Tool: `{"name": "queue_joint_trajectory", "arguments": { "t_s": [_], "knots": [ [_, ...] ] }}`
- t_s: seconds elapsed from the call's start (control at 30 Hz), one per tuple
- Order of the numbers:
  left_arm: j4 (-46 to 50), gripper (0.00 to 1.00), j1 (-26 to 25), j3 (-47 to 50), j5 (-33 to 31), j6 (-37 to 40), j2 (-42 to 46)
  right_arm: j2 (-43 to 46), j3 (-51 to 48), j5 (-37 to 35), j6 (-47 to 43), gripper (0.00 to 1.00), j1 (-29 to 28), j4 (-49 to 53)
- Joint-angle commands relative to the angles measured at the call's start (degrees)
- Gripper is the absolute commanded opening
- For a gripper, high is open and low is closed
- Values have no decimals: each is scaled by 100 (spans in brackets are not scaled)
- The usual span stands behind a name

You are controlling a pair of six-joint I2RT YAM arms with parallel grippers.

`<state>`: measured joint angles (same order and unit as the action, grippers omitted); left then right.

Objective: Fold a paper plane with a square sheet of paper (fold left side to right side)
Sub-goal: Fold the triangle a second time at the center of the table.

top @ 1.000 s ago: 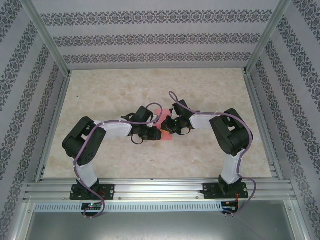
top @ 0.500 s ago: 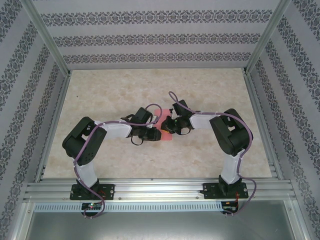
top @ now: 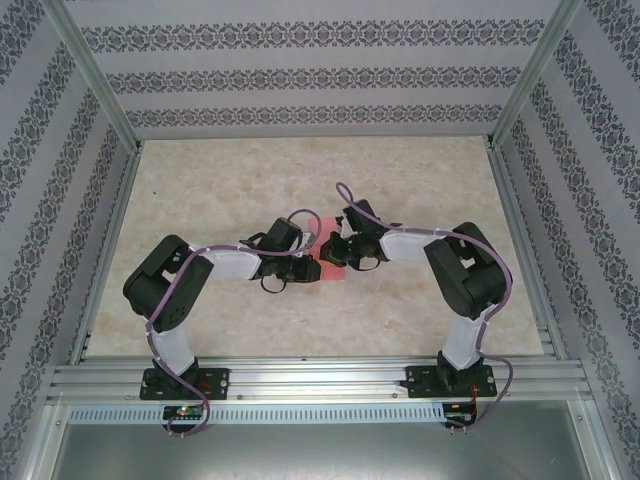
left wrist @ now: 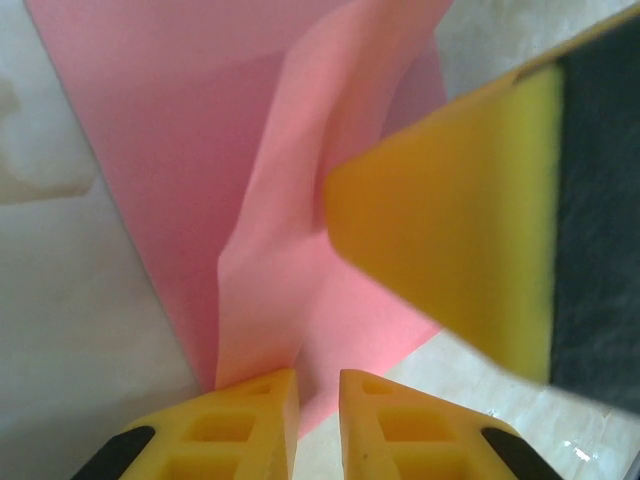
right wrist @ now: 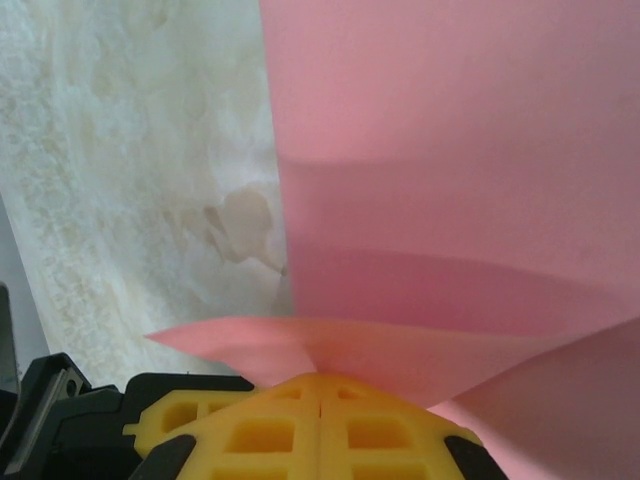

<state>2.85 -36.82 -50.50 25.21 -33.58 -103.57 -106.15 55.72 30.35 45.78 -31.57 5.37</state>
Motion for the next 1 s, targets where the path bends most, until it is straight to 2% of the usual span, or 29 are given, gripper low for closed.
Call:
{"name": "queue_joint_trajectory", "arguments": {
  "t_s": [0.0,0.6,0.97],
  "knots": [
    [176,20,-54,187,-128,-50,-264,-76,-77,42,150,5,-94,-153],
    [270,17,-55,251,-287,-26,-265,-477,281,-840,-469,5,-99,713],
    [162,16,-54,395,-300,-54,-326,-484,459,-1021,-779,6,128,855]
  ]
}}
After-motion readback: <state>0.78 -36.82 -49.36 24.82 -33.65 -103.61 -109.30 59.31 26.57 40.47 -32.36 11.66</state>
